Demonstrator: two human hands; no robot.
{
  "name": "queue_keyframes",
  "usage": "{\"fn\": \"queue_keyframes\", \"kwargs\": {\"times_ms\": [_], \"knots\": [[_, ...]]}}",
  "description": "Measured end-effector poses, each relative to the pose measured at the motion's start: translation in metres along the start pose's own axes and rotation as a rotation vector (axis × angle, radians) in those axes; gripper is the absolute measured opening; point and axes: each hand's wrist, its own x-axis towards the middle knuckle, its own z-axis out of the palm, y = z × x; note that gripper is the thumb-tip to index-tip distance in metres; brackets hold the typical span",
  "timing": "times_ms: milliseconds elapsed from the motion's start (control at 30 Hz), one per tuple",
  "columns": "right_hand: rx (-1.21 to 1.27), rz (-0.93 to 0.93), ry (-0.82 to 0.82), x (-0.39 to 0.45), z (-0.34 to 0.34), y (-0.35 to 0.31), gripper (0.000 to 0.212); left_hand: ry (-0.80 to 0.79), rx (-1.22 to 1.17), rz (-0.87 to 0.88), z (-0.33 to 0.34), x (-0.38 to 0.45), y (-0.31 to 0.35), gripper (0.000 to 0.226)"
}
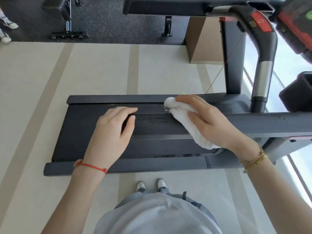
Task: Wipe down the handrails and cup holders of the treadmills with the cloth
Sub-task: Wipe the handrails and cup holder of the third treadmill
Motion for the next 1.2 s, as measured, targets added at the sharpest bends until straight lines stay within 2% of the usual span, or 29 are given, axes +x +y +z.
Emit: {"fn": "queue_keyframes", "kwargs": {"times_ms": [100, 167, 267, 367, 533, 633, 700, 800, 900, 1100, 1200], "knots": [[-0.048, -0.121, -0.044, 0.013, 0.033, -0.021, 0.049, -0.053, -0.008, 0.021, -0.002, 0.002, -0.009, 0.027], [-0.214, -0.176, -0.024, 0.019, 0.053, -0.025, 0.042, -0.067, -0.021, 0.015, -0.003, 0.002, -0.014, 0.028], [-0.509, -0.085, 0.146, 0.014, 0.049, -0.012, 0.036, -0.08, -0.04, -0.006, -0.006, 0.0, -0.02, 0.031], [-0.639, 0.032, 0.301, 0.005, 0.041, 0.0, 0.037, -0.097, -0.054, -0.017, -0.007, 0.0, -0.023, 0.034], [-0.644, 0.006, 0.329, 0.027, 0.074, -0.022, 0.043, -0.117, -0.075, -0.012, -0.008, 0.001, -0.027, 0.035], [-0.659, -0.133, 0.262, 0.034, 0.084, -0.031, 0.048, -0.122, -0.091, 0.004, -0.008, 0.001, -0.029, 0.035], [-0.66, -0.225, 0.212, 0.032, 0.08, -0.029, 0.041, -0.121, -0.097, 0.014, -0.008, 0.001, -0.03, 0.036], [-0.632, -0.103, 0.238, 0.019, 0.067, -0.022, 0.036, -0.112, -0.12, 0.023, -0.008, 0.001, -0.033, 0.035], [-0.665, -0.008, 0.224, 0.012, 0.065, -0.021, 0.046, -0.103, -0.141, 0.027, -0.007, 0.0, -0.036, 0.036], [-0.591, -0.061, 0.127, 0.05, 0.111, -0.059, 0.049, -0.039, -0.185, 0.001, -0.011, -0.004, -0.047, 0.031], [-0.62, -0.107, 0.209, 0.046, 0.107, -0.057, 0.037, -0.02, -0.178, -0.039, -0.014, -0.007, -0.056, 0.031]]}}
